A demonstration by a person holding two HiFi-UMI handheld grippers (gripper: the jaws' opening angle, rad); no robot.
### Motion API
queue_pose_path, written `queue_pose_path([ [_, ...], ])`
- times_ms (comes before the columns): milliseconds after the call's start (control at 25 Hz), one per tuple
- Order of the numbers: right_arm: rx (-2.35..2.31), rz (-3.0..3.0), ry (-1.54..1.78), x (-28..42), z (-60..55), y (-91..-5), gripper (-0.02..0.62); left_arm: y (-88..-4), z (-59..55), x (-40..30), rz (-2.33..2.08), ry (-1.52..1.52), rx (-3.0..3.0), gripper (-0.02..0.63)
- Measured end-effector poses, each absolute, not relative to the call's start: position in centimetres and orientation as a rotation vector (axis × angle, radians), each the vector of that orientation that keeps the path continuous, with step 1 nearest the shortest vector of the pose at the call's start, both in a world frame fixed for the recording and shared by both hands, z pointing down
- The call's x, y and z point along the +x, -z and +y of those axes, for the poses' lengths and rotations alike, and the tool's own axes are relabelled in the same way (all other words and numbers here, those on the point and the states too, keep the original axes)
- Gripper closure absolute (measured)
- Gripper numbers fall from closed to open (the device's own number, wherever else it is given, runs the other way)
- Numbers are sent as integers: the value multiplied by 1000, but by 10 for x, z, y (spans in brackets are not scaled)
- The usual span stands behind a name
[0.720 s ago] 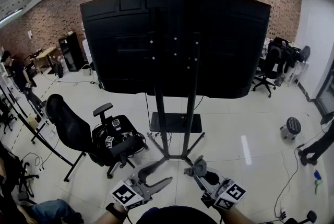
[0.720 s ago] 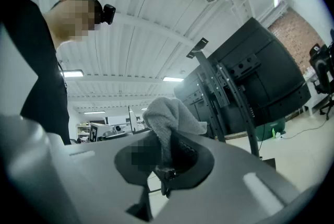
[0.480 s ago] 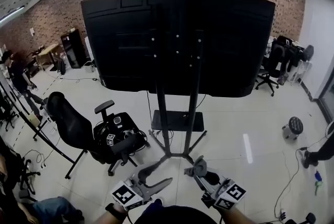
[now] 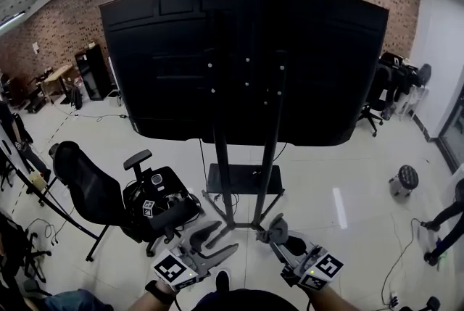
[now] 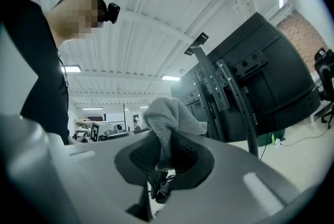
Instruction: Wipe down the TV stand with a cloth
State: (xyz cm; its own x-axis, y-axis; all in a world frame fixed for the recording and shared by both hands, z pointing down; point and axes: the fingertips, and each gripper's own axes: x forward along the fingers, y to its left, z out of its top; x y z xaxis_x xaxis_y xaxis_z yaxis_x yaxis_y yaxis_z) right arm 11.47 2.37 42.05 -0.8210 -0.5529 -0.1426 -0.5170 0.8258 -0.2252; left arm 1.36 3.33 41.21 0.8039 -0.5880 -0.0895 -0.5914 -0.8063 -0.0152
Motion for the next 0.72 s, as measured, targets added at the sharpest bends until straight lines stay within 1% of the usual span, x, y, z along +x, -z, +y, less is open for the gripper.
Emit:
queue_pose_path([
  [200,-875,2797,169,94,-29,-396,565,-386,-23,-9,895,-148,-2900,293],
  [480,-934,2749,11,47,-96,-361,565,-351,-91,-61,809,-200,-2866,293],
  [600,-945,2718,-43,42,-120,-336,565,-330,-113,-66,761,-211,-2835,293],
  [720,-960,2725,-184,46,-143,-300,565,-301,-128,-62,698,-216,-2779,293],
])
